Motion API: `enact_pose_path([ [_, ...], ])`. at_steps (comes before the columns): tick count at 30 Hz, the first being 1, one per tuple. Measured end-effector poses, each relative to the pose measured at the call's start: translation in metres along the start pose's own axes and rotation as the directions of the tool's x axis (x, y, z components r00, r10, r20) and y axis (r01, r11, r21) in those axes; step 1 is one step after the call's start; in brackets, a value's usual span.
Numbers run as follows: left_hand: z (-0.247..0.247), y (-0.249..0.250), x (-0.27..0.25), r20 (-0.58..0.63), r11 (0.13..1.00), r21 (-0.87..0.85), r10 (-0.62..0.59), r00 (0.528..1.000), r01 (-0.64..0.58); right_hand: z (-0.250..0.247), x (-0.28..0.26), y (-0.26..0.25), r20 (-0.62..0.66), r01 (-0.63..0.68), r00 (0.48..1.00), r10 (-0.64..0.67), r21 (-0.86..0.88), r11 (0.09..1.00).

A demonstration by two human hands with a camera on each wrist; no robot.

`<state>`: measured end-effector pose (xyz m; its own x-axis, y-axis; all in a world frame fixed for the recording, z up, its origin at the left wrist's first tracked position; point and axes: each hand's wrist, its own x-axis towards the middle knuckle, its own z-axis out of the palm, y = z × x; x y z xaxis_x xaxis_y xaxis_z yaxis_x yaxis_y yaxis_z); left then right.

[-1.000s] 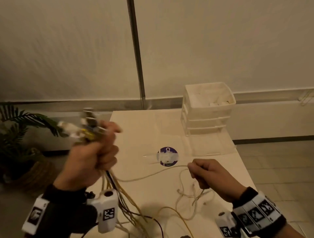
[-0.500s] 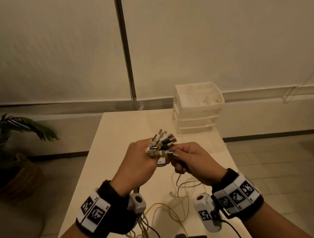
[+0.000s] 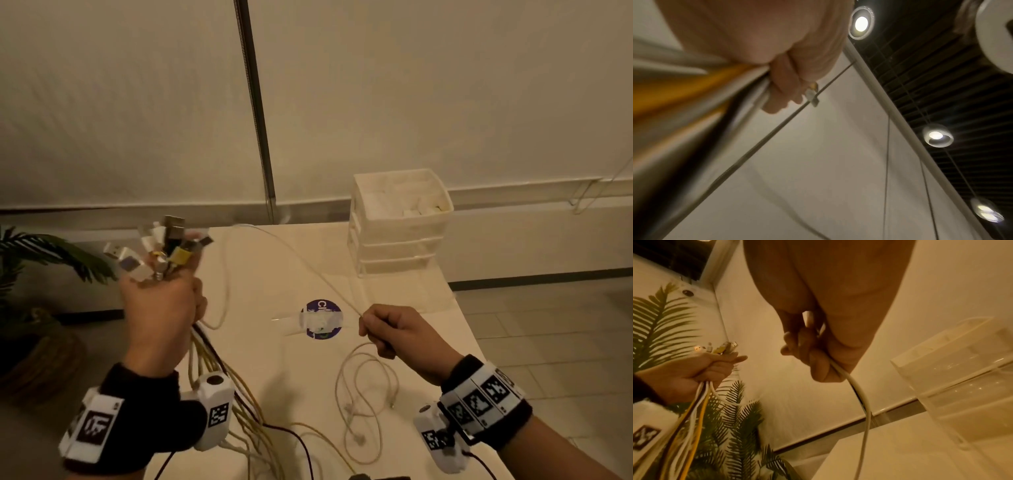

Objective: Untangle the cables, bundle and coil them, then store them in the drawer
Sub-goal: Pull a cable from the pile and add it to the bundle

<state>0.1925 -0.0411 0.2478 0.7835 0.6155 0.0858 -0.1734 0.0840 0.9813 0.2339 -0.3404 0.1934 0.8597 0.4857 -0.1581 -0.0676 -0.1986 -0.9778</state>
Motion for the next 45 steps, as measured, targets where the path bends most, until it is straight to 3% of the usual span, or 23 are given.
enact_pose_path([
  [1, 0.004, -0.001, -0.008, 0.155, 0.999, -0.012, 0.039, 0.987, -0.038, 0.001, 0.001, -0.004, -0.001, 0.012, 1.0, -0.012, 0.019, 1.0],
  [2, 0.01, 0.001, -0.02, 0.337, 0.996, 0.004, 0.08, 0.938, -0.086, 0.004, 0.002, -0.01, 0.014, 0.026, 1.0, -0.026, 0.03, 0.999],
  [4, 0.028, 0.002, -0.041, 0.615, 0.961, 0.131, 0.113, 0.78, -0.242, 0.011, 0.005, -0.023, 0.082, 0.063, 0.995, -0.065, 0.027, 0.998],
  [6, 0.049, 0.001, -0.054, 0.753, 0.828, 0.275, 0.13, 0.645, -0.488, 0.019, 0.005, -0.037, 0.162, 0.11, 0.98, -0.114, 0.038, 0.993],
  [7, 0.054, -0.002, -0.057, 0.768, 0.746, 0.324, 0.152, 0.622, -0.583, 0.022, 0.005, -0.043, 0.189, 0.123, 0.973, -0.132, 0.057, 0.991],
  [11, 0.056, -0.014, -0.052, 0.721, 0.633, 0.425, 0.195, 0.665, -0.647, 0.024, 0.001, -0.053, 0.18, 0.147, 0.971, -0.161, 0.086, 0.985],
  [13, 0.05, -0.011, -0.05, 0.676, 0.635, 0.456, 0.208, 0.707, -0.623, 0.022, -0.001, -0.051, 0.18, 0.158, 0.969, -0.17, 0.078, 0.984],
  [14, 0.047, -0.011, -0.047, 0.622, 0.669, 0.472, 0.207, 0.755, -0.573, 0.02, -0.002, -0.048, 0.179, 0.148, 0.971, -0.161, 0.081, 0.986],
  [16, 0.04, -0.008, -0.038, 0.448, 0.858, 0.399, 0.126, 0.885, -0.324, 0.014, -0.005, -0.036, 0.173, 0.103, 0.978, -0.118, 0.09, 0.991],
  [18, 0.031, -0.003, -0.026, 0.325, 0.968, 0.23, 0.024, 0.945, -0.104, 0.009, -0.011, -0.021, 0.17, 0.048, 0.983, -0.07, 0.13, 0.99],
  [21, 0.022, -0.001, -0.024, 0.322, 0.938, 0.31, 0.047, 0.946, -0.152, 0.009, -0.02, -0.006, 0.206, 0.002, 0.978, -0.042, 0.191, 0.982],
  [23, 0.022, -0.001, -0.026, 0.294, 0.951, 0.271, 0.063, 0.954, -0.147, 0.009, -0.021, 0.0, 0.219, -0.022, 0.975, -0.025, 0.209, 0.978],
  [26, 0.015, 0.002, -0.011, 0.076, 0.998, 0.049, 0.036, 0.996, -0.04, 0.004, -0.024, 0.009, 0.193, -0.072, 0.981, 0.029, 0.219, 0.973],
  [28, 0.0, 0.006, 0.005, -0.022, 0.999, -0.024, 0.037, 0.999, -0.038, -0.002, -0.028, 0.016, 0.173, -0.098, 0.983, 0.056, 0.243, 0.965],
  [31, -0.017, 0.005, 0.02, 0.005, 0.999, 0.03, -0.012, 1.0, 0.011, -0.007, -0.034, 0.028, 0.176, -0.129, 0.98, 0.09, 0.23, 0.965],
  [34, -0.021, 0.004, 0.023, -0.077, 0.989, -0.088, -0.123, 0.989, 0.117, -0.005, -0.037, 0.035, 0.17, -0.142, 0.98, 0.108, 0.206, 0.968],
  [42, -0.02, 0.006, 0.015, -0.084, 0.988, -0.14, -0.083, 0.993, 0.071, 0.001, -0.052, 0.038, 0.179, -0.14, 0.977, 0.117, 0.122, 0.983],
  [45, -0.02, 0.01, 0.005, -0.011, 0.989, -0.115, -0.095, 0.995, 0.093, 0.002, -0.057, 0.042, 0.137, -0.14, 0.983, 0.124, 0.111, 0.984],
])
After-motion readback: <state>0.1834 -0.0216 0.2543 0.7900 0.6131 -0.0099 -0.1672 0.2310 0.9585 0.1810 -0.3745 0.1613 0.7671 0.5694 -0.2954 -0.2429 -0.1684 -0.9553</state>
